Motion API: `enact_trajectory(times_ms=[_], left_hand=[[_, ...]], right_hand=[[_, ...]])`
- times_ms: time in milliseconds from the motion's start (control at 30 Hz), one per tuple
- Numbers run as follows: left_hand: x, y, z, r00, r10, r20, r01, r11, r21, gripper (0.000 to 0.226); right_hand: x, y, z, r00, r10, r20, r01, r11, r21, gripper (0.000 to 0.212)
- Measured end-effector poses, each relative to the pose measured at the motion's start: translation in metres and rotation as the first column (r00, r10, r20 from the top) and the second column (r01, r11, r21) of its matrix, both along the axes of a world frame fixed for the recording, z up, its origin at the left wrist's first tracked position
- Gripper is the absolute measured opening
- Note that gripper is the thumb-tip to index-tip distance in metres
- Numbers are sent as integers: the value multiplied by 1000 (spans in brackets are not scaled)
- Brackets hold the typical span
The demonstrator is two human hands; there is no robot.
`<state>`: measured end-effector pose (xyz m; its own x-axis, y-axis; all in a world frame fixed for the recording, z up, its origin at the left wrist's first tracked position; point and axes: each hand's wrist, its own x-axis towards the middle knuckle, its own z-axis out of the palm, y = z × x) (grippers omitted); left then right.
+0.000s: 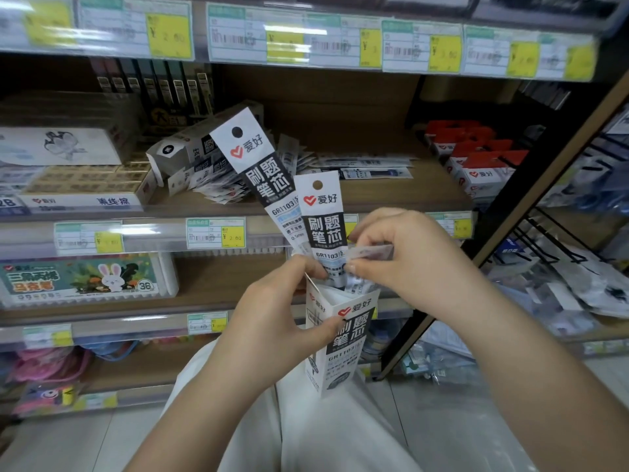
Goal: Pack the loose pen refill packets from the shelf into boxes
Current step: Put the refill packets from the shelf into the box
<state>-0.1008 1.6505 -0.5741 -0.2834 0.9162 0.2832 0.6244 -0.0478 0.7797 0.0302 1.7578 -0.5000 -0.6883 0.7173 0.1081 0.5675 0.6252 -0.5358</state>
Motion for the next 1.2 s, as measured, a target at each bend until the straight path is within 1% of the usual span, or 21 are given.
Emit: enact_trajectory(times_ms=[33, 100, 200, 267, 400, 500, 600, 733, 833, 933, 1033, 1100, 1200], left_hand=[[0, 0, 0, 1000, 2, 3, -2, 1000, -3, 42], [0, 0, 0, 1000, 3, 14, -3, 1000, -4, 42], [0, 0, 1, 1000, 2, 24, -2, 1000, -1, 42], [-1, -1, 1, 1000, 4, 30, -4, 1000, -4, 42], [-2, 0, 2, 999, 5, 40, -5, 1000, -12, 43], [-2, 0, 2, 999, 0, 50, 1, 1000, -18, 44], [-2, 0, 2, 998, -3, 62, 4, 1000, -20, 41], [-2, 1, 2, 999, 4, 52, -3, 1000, -20, 41], [-1, 2, 1, 999, 9, 47, -8, 1000, -21, 42], [0, 2, 1, 999, 8, 34, -7, 1000, -8, 42], [3, 3, 0, 999, -7, 32, 7, 1000, -8, 40], [2, 3, 0, 1000, -6, 29, 6, 1000, -7, 40], [0, 3, 0, 1000, 7, 30, -7, 1000, -6, 41]], right_hand=[[0, 0, -2, 1000, 3, 13, -3, 1000, -27, 23], [2, 0, -2, 1000, 1, -11, -1, 998, -64, 12], [9, 1, 5, 994, -21, -106, 14, 998, -67, 24], [14, 0, 11, 990, -47, -135, 43, 999, -33, 21], [20, -3, 14, 988, -71, -136, 81, 994, 70, 18], [23, -4, 12, 979, -110, -170, 129, 986, 105, 19], [27, -5, 13, 971, -143, -194, 154, 987, 42, 19], [28, -7, 4, 978, -159, -136, 155, 987, -36, 8], [28, -9, -5, 972, -155, -178, 150, 988, -40, 15], [27, -10, -12, 966, -129, -226, 121, 991, -50, 15], [21, -13, -17, 964, -90, -251, 90, 996, -12, 19], [18, -14, -20, 969, -72, -238, 80, 997, 22, 15], [17, -14, -27, 988, -73, -134, 91, 987, 136, 12]])
